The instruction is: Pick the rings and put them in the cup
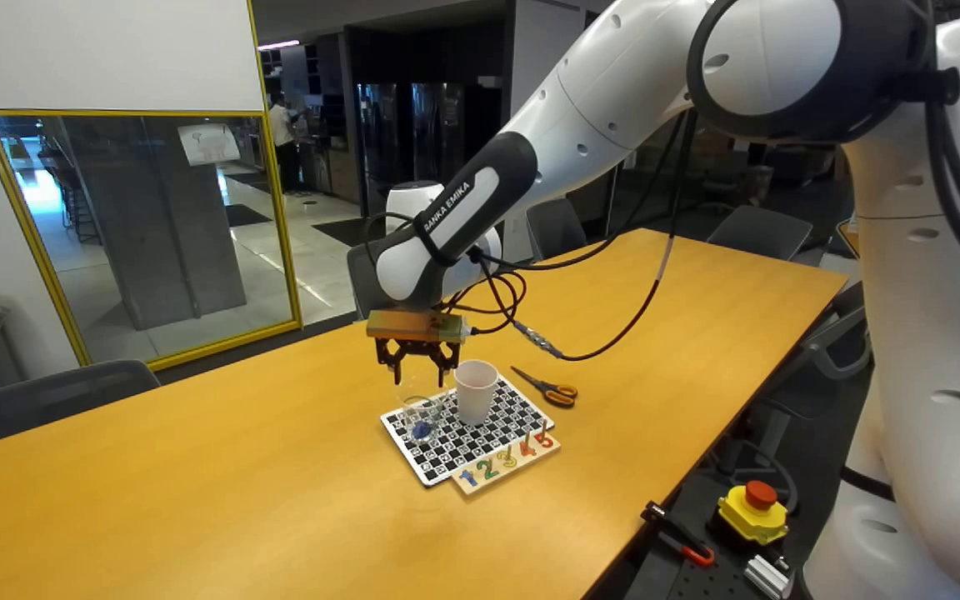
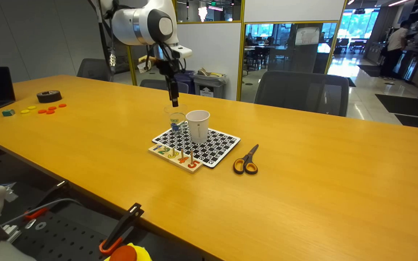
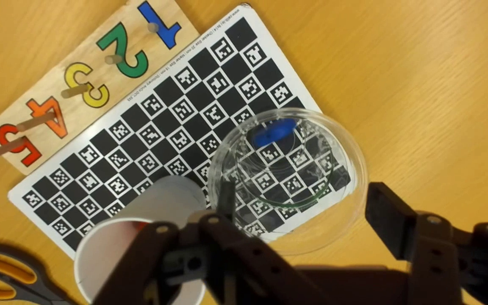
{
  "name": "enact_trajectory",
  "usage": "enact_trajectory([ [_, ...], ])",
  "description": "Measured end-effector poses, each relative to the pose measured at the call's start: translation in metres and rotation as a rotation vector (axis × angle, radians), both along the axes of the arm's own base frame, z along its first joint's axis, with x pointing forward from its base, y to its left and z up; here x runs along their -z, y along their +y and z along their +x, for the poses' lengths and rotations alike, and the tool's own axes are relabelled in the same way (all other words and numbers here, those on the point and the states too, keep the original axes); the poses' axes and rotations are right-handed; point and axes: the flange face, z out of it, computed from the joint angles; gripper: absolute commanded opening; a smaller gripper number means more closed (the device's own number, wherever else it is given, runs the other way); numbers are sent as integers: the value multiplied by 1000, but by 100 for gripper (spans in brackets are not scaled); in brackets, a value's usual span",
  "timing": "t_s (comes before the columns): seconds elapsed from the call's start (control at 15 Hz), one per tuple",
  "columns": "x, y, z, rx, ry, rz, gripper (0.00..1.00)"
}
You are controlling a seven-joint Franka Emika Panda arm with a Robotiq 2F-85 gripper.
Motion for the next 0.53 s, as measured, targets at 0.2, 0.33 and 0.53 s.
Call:
enact_trajectory([
  [0.2,-12,-1,-13,-137,46,20,100],
  [0.33,-34,-9,-32,-241,78,57,100],
  [0.53,-75,-31,-71,-381,156,116,100],
])
